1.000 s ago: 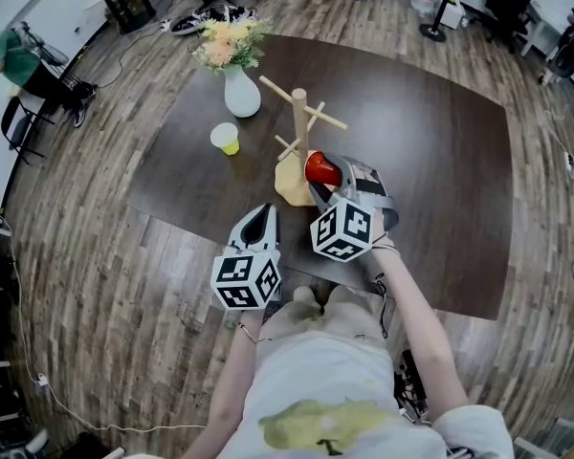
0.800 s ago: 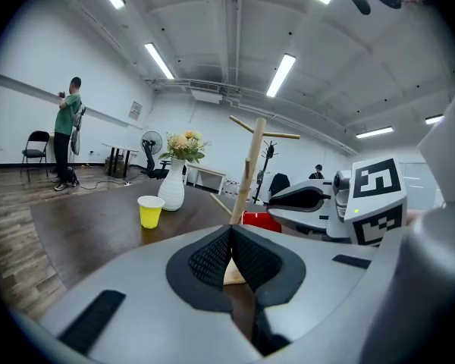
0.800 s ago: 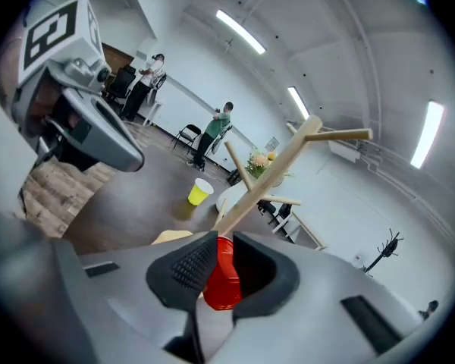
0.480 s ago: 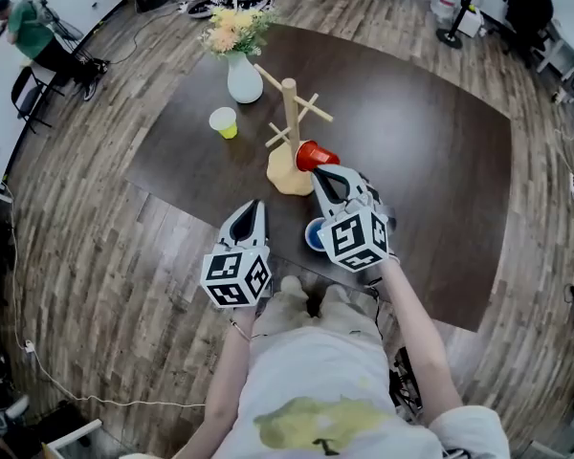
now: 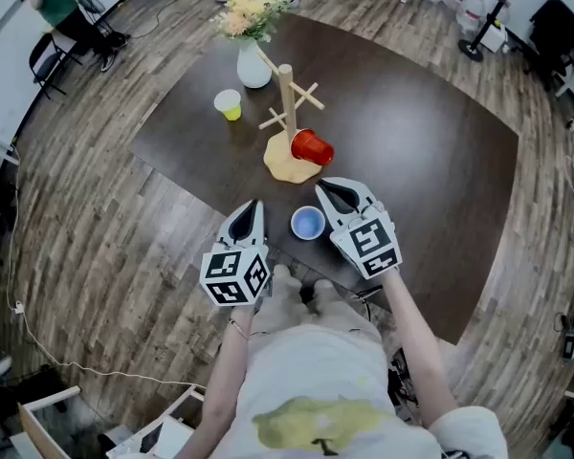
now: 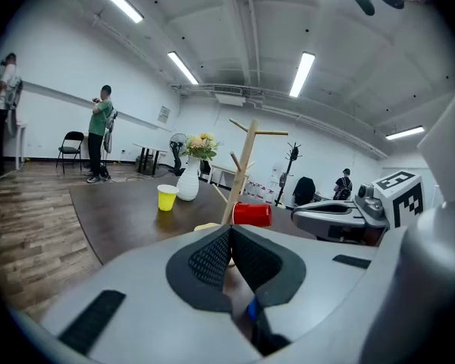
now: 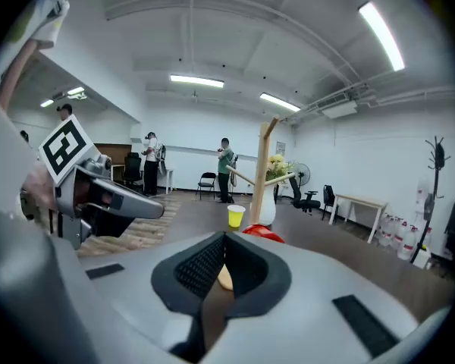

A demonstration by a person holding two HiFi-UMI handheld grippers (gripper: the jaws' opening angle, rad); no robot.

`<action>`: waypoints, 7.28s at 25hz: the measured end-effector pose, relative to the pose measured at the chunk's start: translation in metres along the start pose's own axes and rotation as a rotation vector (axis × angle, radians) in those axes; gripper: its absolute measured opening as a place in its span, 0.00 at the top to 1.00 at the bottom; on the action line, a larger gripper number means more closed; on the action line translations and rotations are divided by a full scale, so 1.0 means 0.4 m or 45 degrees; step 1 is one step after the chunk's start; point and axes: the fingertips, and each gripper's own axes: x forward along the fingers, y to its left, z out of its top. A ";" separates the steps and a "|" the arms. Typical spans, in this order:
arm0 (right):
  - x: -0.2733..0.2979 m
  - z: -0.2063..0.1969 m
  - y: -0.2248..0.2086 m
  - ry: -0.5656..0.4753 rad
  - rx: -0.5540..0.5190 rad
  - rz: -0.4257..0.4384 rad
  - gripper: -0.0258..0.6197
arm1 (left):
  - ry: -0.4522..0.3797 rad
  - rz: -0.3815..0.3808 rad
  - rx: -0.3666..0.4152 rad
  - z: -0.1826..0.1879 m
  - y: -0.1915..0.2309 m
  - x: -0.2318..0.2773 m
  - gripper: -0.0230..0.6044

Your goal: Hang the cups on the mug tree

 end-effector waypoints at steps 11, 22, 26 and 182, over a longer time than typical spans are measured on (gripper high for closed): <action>-0.050 -0.130 0.035 0.006 0.171 0.196 0.92 | 0.026 0.093 -0.056 -0.082 -0.043 -0.036 0.93; -0.036 -0.207 0.132 -0.003 0.249 0.384 0.46 | 0.046 0.178 -0.129 -0.149 -0.044 -0.065 0.93; -0.011 -0.224 0.157 0.012 0.236 0.413 0.41 | 0.053 0.198 -0.139 -0.164 -0.038 -0.072 0.93; 0.274 0.157 -0.200 0.013 -1.293 -0.108 0.40 | -0.063 0.015 -0.108 0.147 -0.093 0.093 0.93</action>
